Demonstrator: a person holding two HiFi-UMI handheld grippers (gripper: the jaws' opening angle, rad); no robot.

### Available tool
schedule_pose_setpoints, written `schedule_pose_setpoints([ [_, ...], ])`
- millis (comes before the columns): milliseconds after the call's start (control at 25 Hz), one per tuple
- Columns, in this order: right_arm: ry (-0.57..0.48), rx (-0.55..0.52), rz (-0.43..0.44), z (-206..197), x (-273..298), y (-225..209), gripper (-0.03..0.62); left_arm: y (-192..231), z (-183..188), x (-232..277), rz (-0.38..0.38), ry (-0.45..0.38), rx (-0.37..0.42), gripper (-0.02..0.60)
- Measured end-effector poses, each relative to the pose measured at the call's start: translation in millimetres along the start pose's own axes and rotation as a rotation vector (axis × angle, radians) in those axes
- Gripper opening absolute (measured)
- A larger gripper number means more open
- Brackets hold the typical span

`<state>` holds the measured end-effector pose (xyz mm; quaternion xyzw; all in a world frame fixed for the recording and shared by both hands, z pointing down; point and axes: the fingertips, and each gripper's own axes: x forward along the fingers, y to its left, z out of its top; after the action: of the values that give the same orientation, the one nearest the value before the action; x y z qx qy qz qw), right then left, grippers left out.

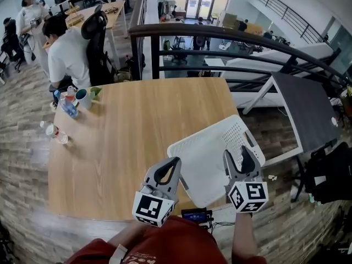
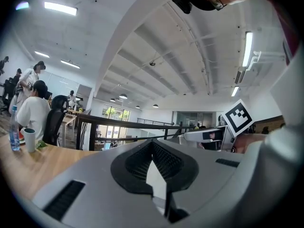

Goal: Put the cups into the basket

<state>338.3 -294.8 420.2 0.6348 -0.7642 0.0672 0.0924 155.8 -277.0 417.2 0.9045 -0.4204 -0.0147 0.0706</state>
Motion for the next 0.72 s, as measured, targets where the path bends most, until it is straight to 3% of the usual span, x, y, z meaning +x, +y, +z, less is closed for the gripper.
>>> schedule_pose_setpoints([
  [400,0.090,0.001,0.018,-13.9,33.5,-7.1,0.252,14.2,-3.9,-3.0,0.020,-0.002,-0.023,0.006],
  [720,0.186,0.109,0.028,-39.2,58.6,-19.8,0.252,19.5,-6.8,-4.0,0.028,0.003,-0.030,0.006],
])
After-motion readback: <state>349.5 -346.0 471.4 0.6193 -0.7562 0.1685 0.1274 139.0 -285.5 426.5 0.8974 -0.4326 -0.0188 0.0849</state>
